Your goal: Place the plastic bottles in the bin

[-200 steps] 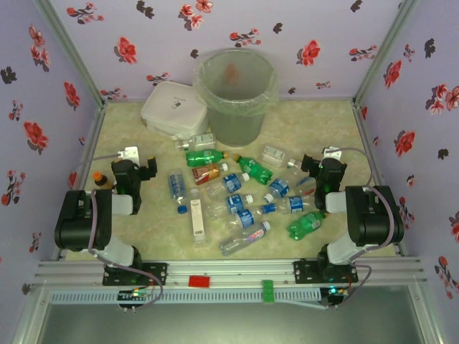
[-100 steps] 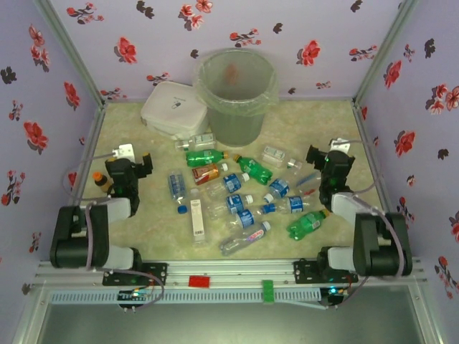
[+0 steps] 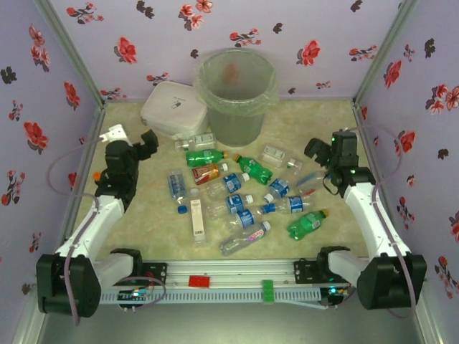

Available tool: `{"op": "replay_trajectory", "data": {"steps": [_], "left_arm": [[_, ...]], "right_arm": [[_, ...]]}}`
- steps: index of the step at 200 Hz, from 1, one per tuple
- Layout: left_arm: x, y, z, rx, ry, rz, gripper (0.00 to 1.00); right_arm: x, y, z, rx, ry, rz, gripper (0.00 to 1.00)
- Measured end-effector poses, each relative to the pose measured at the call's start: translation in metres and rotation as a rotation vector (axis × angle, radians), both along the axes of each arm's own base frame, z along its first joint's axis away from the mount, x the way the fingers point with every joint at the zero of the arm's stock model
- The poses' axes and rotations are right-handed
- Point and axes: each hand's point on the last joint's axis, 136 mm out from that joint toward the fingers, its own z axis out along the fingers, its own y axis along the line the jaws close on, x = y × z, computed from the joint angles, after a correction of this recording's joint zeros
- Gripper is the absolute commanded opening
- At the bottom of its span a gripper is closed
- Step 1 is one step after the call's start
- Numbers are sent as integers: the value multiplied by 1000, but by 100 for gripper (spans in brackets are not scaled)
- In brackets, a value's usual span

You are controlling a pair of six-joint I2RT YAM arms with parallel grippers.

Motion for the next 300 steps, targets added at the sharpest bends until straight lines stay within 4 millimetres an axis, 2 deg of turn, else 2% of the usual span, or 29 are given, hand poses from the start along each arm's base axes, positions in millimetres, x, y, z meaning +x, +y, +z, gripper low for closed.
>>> {"op": "replay_trajectory", "data": {"steps": [30, 68, 86, 104, 135, 148, 178, 217, 246, 278, 291, 300], "left_arm": [[-6, -68, -28, -37, 94, -173, 100], [-8, -150, -63, -7, 214, -362, 100], [-10, -179, -72, 12, 239, -427, 100], [-12, -196, -78, 22, 255, -465, 100], [-11, -199, -83, 31, 266, -471, 100], [-11, -198, -83, 38, 265, -471, 100], [-10, -195, -82, 63, 257, -460, 100], [-8, -191, -80, 89, 246, -442, 100], [-6, -185, -71, 95, 220, -416, 100], [-6, -173, -67, 93, 203, -381, 100], [-4, -162, -69, 88, 206, -355, 100], [-3, -152, -71, 88, 209, -332, 100]], "right_arm": [[-54, 11, -18, 71, 145, -42, 99], [-125, 15, -50, 120, 311, -137, 89], [-147, 16, -63, 121, 372, -174, 87], [-159, 17, -78, 134, 419, -207, 85], [-177, 21, -117, 167, 519, -270, 80], [-181, 22, -127, 182, 538, -289, 78], [-176, 26, -139, 224, 522, -321, 76], [-167, 30, -161, 245, 520, -348, 66], [-156, 33, -161, 258, 484, -344, 52], [-152, 32, -158, 254, 464, -338, 43], [-152, 29, -152, 238, 451, -331, 39], [-149, 27, -141, 222, 429, -320, 38]]}}
